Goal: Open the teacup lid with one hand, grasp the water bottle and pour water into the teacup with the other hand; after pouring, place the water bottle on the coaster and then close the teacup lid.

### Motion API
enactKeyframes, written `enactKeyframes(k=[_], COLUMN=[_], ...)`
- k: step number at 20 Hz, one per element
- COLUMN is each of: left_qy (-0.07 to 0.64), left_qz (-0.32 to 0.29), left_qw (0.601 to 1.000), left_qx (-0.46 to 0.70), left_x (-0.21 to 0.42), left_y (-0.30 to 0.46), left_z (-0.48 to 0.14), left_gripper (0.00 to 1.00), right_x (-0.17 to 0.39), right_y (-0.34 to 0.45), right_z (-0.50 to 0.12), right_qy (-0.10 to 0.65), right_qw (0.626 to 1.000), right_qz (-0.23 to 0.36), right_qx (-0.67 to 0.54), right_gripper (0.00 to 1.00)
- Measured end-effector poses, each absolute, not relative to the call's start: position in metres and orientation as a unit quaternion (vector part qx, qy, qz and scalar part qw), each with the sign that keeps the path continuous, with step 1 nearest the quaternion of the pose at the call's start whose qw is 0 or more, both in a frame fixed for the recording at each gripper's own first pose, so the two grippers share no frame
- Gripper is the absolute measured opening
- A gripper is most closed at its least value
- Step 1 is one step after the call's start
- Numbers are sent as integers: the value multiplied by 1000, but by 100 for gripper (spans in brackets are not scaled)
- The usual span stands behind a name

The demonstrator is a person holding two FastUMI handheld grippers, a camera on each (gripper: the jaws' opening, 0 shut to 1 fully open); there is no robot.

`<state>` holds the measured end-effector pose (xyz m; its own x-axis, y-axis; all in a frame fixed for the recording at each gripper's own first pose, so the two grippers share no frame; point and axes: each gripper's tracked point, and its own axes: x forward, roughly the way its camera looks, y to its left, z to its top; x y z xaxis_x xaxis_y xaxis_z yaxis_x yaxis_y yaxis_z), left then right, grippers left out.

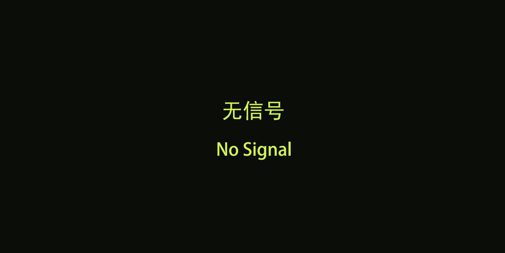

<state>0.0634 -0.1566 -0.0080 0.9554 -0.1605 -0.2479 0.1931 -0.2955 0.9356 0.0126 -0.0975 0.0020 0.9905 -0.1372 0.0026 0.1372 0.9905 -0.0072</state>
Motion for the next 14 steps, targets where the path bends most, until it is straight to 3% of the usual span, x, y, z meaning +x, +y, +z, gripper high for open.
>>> enactKeyframes(k=[14], left_qy=[6], left_qz=[-134], left_qw=[520], left_qx=[843], left_x=[68], left_y=[-158], left_z=[15], left_gripper=[50], right_x=[13], right_y=[-98], right_z=[3], right_qy=[-1], right_qw=[998], right_qz=[-68], right_qx=[-3], right_gripper=[33])
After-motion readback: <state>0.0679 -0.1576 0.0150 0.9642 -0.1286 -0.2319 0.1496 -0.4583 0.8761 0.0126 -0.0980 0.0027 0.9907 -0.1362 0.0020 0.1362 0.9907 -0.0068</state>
